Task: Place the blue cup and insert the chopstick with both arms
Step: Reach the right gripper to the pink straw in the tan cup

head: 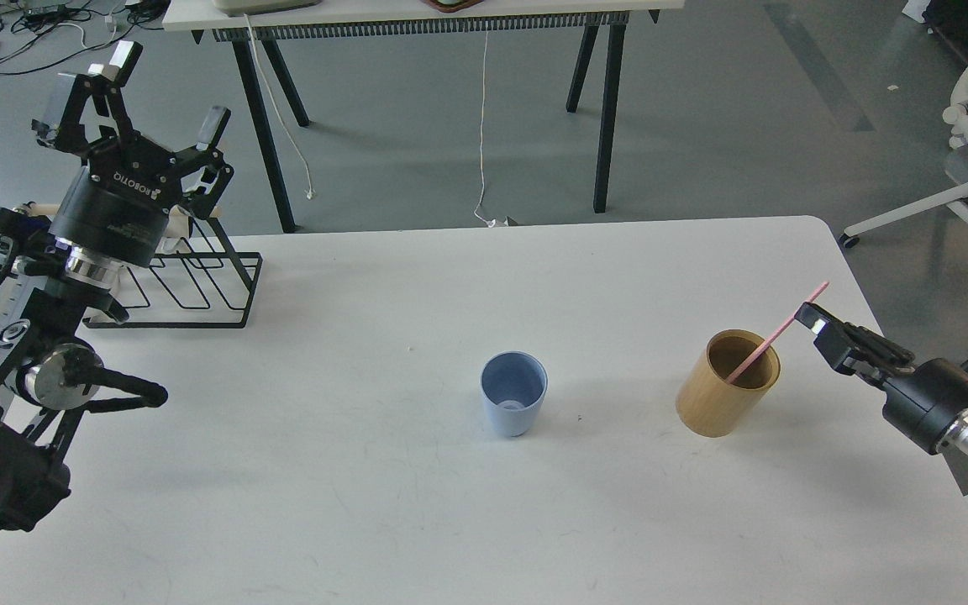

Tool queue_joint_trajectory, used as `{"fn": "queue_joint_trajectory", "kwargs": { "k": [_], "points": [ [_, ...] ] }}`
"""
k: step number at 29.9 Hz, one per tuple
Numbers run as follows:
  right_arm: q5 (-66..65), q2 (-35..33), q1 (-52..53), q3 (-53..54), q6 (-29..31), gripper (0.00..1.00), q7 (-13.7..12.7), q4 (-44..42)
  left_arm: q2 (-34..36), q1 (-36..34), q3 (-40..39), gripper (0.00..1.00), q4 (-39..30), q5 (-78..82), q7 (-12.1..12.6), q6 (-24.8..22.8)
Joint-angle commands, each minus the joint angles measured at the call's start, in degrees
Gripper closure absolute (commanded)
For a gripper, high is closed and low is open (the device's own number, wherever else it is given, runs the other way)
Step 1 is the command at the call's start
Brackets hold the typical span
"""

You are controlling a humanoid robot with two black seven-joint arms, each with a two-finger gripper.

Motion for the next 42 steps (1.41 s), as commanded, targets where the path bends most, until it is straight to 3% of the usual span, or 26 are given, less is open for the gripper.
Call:
{"fn": "queue_joint_trajectory", "kwargs": {
  "k": [1,3,6,16,20,29,35,42],
  "points": [
    [0.00,0.15,0.00,0.00,-0.02,0.74,0.00,0.00,0.00,0.00,0.02,0.01,0.00,0.00,0.00,0.00],
    [0.00,-0.20,-0.09,0.00,-0.02,0.58,0.00,0.26,0.00,0.00,0.02,0.01,0.09,0.00,0.00,0.00],
    [0.17,-0.20,-0.96,0.00,-0.02,0.49,0.00,0.27,-0.09,0.00,0.02,0.01,0.35,0.00,0.00,0.00],
    [0.26,0.50,-1.32,1.06,-0.02,0.45,0.00,-0.35,-0.18,0.09,0.02,0.01,0.44,0.00,0.00,0.00],
    [0.26,1.47,-0.79,1.14,-0.02,0.47,0.00,-0.53,-0.18,0.09,0.03,0.01,0.44,0.00,0.00,0.00],
    [0.26,3.58,-0.61,1.23,-0.02,0.66,0.00,-2.90,-0.18,0.09,0.02,0.01,1.94,0.00,0.00,0.00],
    [0.26,4.19,-0.70,2.72,0.07,0.67,0.00,-4.66,-0.26,0.09,0.20,0.01,1.94,0.00,0.00,0.00],
    [0.35,5.42,-0.61,2.81,0.07,0.79,0.00,-4.66,-1.05,0.09,0.11,0.01,2.02,0.00,0.00,0.00]
  ]
}}
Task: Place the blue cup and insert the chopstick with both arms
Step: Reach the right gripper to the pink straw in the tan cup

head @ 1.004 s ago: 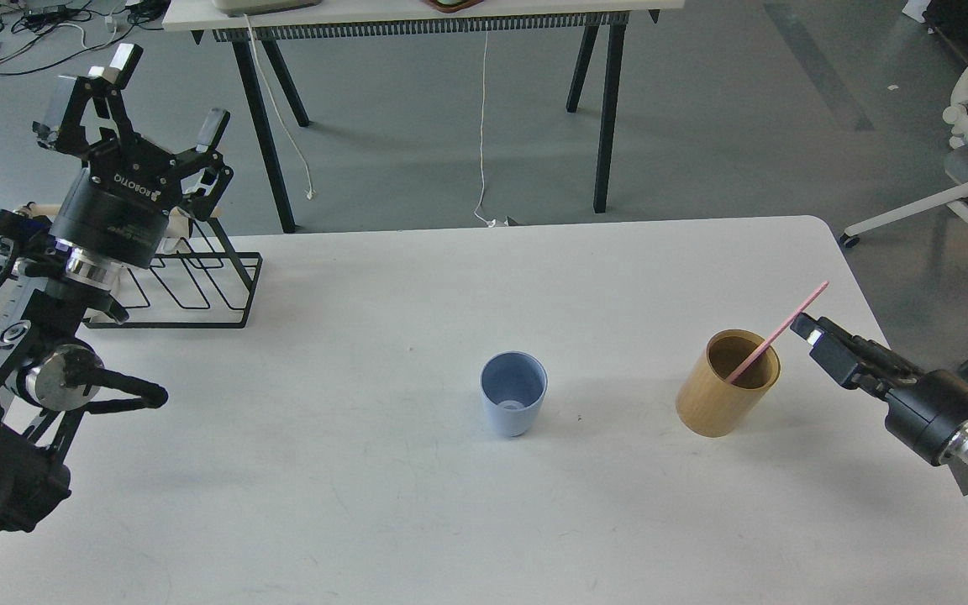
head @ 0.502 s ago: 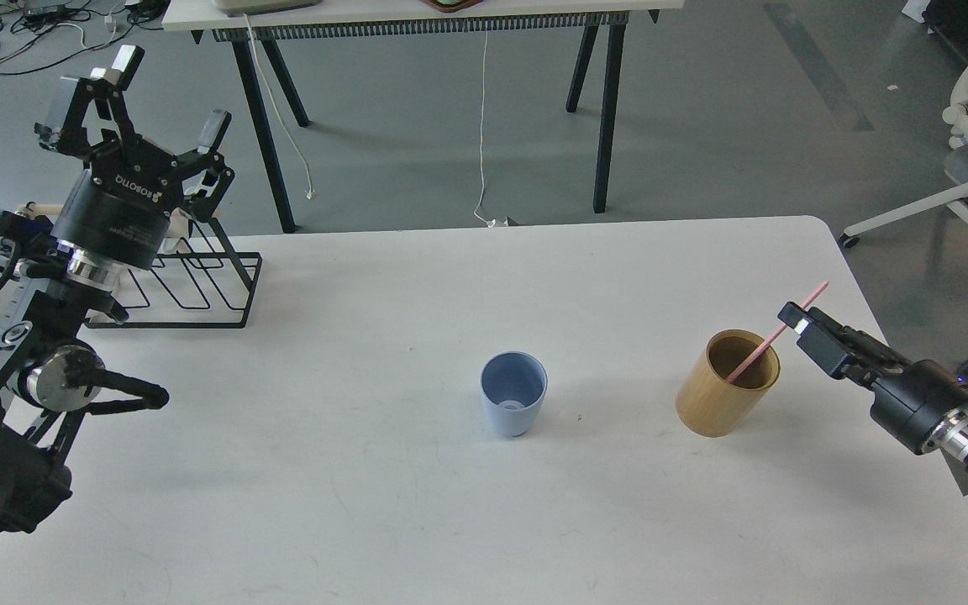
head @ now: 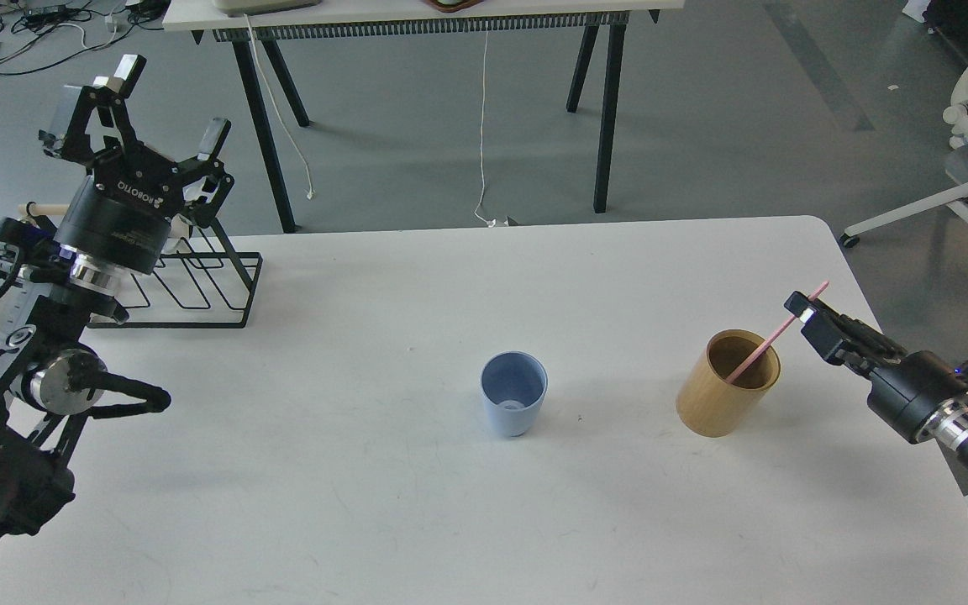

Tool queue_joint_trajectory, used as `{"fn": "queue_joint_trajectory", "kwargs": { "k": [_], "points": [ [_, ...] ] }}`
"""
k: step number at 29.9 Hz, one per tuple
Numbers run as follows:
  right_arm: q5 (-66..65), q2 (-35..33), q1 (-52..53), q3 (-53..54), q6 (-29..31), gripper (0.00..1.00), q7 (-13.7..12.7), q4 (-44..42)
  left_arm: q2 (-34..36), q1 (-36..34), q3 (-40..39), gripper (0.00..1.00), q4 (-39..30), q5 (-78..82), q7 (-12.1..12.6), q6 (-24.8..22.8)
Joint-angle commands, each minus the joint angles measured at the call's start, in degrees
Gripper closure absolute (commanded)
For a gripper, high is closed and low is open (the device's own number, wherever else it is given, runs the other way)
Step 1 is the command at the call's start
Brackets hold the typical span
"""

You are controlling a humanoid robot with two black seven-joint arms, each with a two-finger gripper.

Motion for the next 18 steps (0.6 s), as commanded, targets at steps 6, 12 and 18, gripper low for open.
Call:
{"fn": "queue_joint_trajectory", "kwargs": {
  "k": [6,12,18],
  "points": [
    [0.03,0.56,0.10,0.02,0.02,0.86,0.00,0.08,-0.05,0.00,-0.09,0.01,0.17,0.01,0.00,0.00],
    [0.03,0.56,0.36,0.02,0.02,0.88,0.00,0.34,-0.14,0.00,0.00,0.01,0.52,0.01,0.00,0.00],
    [0.03,0.30,0.45,-0.07,0.02,0.88,0.00,1.13,-0.32,0.00,0.00,0.01,0.52,0.01,0.00,0.00]
  ]
}}
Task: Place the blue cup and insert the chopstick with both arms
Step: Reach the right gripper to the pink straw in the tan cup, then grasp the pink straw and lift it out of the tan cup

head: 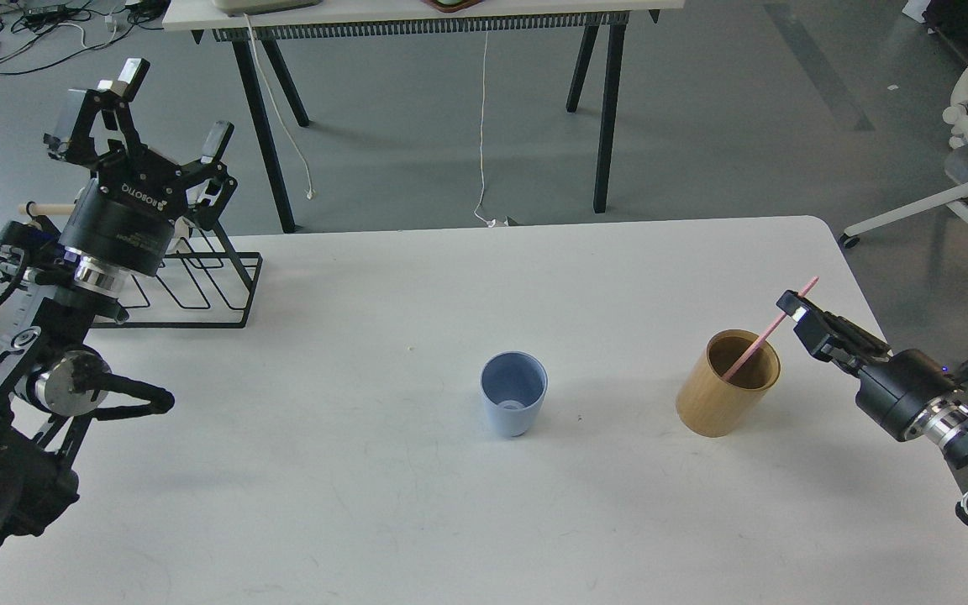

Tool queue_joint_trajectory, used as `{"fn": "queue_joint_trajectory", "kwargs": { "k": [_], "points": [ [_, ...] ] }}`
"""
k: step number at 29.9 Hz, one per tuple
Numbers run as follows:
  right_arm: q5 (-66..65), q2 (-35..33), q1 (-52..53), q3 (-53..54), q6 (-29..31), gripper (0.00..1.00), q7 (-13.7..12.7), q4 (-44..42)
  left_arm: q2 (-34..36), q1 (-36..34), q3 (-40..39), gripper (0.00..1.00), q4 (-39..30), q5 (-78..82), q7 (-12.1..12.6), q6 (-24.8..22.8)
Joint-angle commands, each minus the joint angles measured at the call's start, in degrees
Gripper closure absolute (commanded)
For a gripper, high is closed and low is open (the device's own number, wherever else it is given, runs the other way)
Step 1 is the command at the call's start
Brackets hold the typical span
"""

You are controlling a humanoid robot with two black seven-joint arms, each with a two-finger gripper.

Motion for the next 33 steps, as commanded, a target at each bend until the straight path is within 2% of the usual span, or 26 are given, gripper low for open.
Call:
{"fn": "queue_joint_trajectory", "kwargs": {
  "k": [1,25,33],
  "points": [
    [0.00,-0.47,0.10,-0.06,0.08,0.88,0.00,0.49,-0.10,0.00,0.01,0.01,0.00,0.01,0.00,0.00],
    [0.35,-3.54,0.18,0.11,0.08,0.91,0.00,2.95,-1.50,0.09,-0.16,0.01,0.09,-0.08,0.00,0.00],
    [0.44,-7.06,1.15,0.03,0.87,0.91,0.00,3.13,-2.91,0.35,0.01,0.01,0.09,0.01,0.00,0.00]
  ]
}}
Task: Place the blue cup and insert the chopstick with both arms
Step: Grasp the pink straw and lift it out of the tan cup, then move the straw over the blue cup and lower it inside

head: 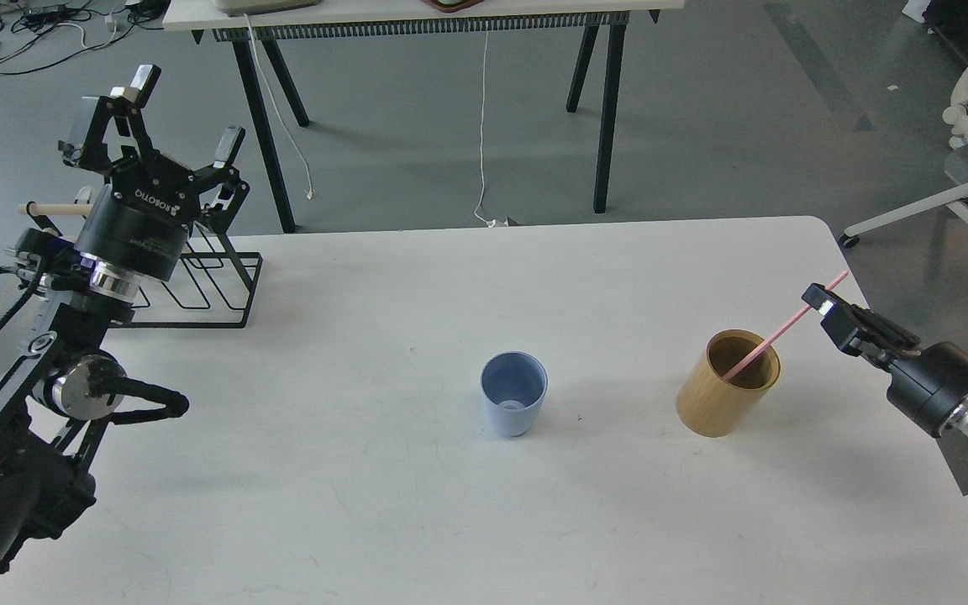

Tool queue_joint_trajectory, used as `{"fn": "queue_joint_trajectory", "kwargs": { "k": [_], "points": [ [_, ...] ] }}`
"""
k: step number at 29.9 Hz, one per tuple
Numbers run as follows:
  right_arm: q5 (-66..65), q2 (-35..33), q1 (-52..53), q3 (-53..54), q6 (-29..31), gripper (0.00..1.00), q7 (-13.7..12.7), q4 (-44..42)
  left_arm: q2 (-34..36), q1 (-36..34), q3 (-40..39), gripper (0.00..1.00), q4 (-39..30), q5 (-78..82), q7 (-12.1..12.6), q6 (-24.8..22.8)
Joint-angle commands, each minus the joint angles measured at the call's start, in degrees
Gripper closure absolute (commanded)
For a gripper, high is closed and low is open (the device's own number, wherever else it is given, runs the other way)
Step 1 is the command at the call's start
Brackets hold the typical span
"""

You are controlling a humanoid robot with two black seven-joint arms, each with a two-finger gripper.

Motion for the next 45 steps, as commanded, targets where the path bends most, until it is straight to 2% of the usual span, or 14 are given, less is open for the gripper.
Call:
{"fn": "queue_joint_trajectory", "kwargs": {
  "k": [1,9,19,32,36,40,45],
  "points": [
    [0.08,-1.56,0.80,0.01,0.12,0.91,0.00,0.59,-0.48,0.02,0.18,0.01,-0.01,0.08,0.00,0.00],
    [0.07,-6.74,0.98,0.09,0.03,0.91,0.00,7.19,-0.65,0.02,0.27,0.01,-0.01,0.08,0.00,0.00],
    [0.08,-11.14,1.16,3.52,0.12,0.91,0.00,8.68,-0.65,0.02,0.27,0.01,-0.01,0.00,0.00,0.00],
    [-0.01,-14.92,11.78,3.52,1.35,0.93,0.00,16.41,-0.74,0.02,0.18,0.01,0.69,0.00,0.00,0.00],
    [-1.06,-13.44,17.31,3.00,4.24,0.93,0.00,16.33,-0.83,0.11,0.44,0.01,1.13,0.00,0.00,0.00],
    [-3.70,-6.15,24.17,2.38,11.71,0.94,0.00,15.11,-1.44,-0.07,0.62,0.01,1.57,0.08,0.00,0.00],
    [-6.60,2.29,31.55,-4.19,14.18,0.95,0.00,10.89,-1.44,-0.15,0.62,0.01,2.19,0.00,0.00,0.00]
  ]
}}
